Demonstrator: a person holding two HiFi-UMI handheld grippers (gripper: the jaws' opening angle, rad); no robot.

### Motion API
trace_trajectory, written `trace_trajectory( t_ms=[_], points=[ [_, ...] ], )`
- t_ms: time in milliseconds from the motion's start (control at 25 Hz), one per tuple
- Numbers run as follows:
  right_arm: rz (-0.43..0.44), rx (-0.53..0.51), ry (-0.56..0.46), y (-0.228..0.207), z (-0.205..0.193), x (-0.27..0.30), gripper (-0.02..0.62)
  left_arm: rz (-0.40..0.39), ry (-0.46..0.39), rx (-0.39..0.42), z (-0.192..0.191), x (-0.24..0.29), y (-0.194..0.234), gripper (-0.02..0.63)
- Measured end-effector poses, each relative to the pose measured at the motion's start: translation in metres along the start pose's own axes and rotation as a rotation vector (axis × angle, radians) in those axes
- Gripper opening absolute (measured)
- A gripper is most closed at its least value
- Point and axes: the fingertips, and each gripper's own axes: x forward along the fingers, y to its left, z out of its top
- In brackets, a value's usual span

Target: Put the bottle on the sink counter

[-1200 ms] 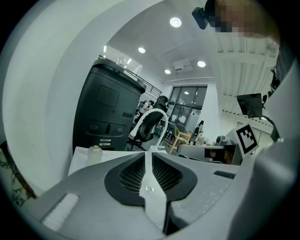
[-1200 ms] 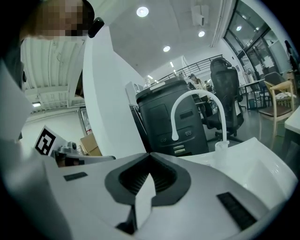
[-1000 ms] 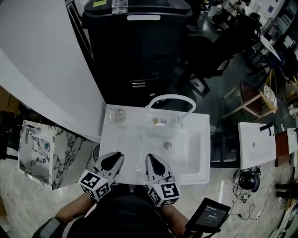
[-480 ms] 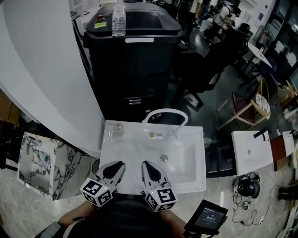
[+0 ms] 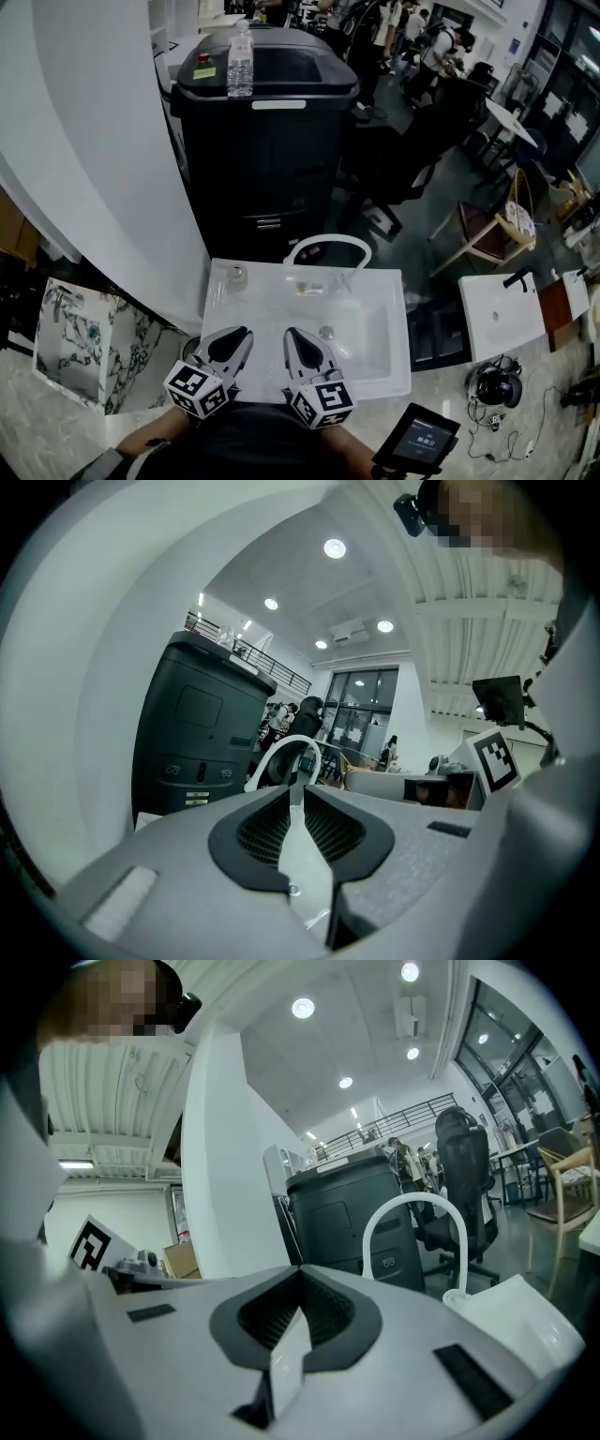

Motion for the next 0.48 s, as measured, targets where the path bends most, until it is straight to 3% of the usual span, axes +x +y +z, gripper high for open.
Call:
trace_trajectory(
  t_ms=[480],
  points=[
    [0.039,-0.015,-0.057,0.0088,0.0106,-0.0017,-0.005,0.009,0.01,0.006,0.0006,0.0011,0.0021,0.049]
  ],
)
